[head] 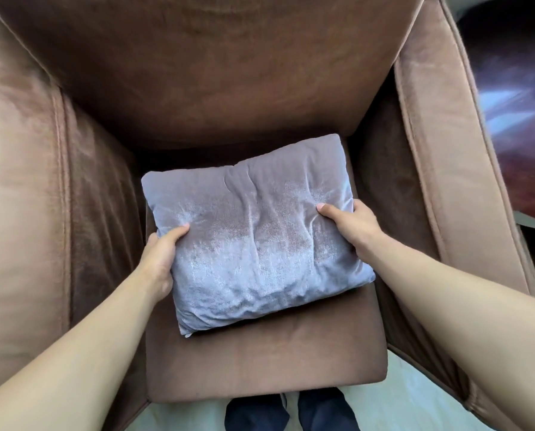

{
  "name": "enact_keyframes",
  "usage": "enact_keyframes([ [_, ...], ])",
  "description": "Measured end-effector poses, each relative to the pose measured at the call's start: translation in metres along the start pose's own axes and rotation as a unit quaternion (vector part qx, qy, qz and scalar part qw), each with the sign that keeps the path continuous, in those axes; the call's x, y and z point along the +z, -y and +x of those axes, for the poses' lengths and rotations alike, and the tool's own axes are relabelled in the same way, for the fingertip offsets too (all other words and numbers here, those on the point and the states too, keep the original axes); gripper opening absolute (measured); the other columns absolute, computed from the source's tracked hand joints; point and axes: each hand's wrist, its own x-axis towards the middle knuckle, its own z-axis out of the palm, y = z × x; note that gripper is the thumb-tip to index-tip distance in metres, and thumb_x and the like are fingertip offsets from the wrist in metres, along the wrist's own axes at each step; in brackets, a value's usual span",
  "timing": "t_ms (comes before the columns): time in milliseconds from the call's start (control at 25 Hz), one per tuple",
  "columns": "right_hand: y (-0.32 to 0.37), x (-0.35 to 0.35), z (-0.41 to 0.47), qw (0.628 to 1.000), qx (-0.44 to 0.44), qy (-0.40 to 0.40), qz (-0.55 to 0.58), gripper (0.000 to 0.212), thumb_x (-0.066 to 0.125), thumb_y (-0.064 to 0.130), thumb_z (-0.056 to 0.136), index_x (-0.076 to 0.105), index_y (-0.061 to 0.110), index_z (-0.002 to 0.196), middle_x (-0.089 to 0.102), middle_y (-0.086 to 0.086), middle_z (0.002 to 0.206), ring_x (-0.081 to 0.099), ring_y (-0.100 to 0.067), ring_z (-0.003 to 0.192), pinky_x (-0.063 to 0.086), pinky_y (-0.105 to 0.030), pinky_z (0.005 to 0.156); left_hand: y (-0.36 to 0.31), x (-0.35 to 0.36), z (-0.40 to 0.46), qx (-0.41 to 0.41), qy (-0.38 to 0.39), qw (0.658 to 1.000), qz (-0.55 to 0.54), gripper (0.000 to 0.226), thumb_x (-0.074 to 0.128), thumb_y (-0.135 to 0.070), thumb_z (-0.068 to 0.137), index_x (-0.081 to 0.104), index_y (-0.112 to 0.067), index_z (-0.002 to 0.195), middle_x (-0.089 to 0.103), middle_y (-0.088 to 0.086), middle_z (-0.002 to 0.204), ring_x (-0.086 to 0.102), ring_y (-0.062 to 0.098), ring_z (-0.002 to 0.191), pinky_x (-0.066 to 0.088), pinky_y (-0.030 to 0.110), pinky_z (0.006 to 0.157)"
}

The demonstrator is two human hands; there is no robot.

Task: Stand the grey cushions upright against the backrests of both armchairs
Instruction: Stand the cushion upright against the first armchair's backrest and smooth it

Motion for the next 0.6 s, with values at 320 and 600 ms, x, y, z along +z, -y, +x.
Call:
enact_keyframes([
  [320, 0.049, -0.014, -0.020, 0.998, -0.061, 0.002, 0.020, 0.045, 0.080, 0.007, 0.075, 0.064, 0.016, 0.116, 0.069, 0.008, 0.095, 0.068, -0.015, 0.096, 0.052, -0.030, 0.081, -0.057, 0.002, -0.036, 0.096, -0.027, 0.995, 0.015, 0.067, 0.056, 0.008, 0.048, 0.066, -0.009, 0.112, 0.075, 0.010, 0.105, 0.071, 0.035, 0.108, 0.060, 0.043, 0.092],
  [600, 0.099, -0.018, 0.005, 0.982, -0.144, 0.015, 0.121, 0.073, 0.069, -0.010, 0.043, 0.068, 0.023, 0.108, 0.077, -0.016, 0.109, 0.074, -0.035, 0.109, 0.062, -0.057, 0.092, -0.122, -0.006, -0.038, 0.202, -0.049, 0.978, -0.020, 0.062, 0.052, 0.019, 0.052, 0.064, -0.019, 0.099, 0.071, 0.008, 0.085, 0.066, 0.032, 0.089, 0.054, 0.037, 0.071],
])
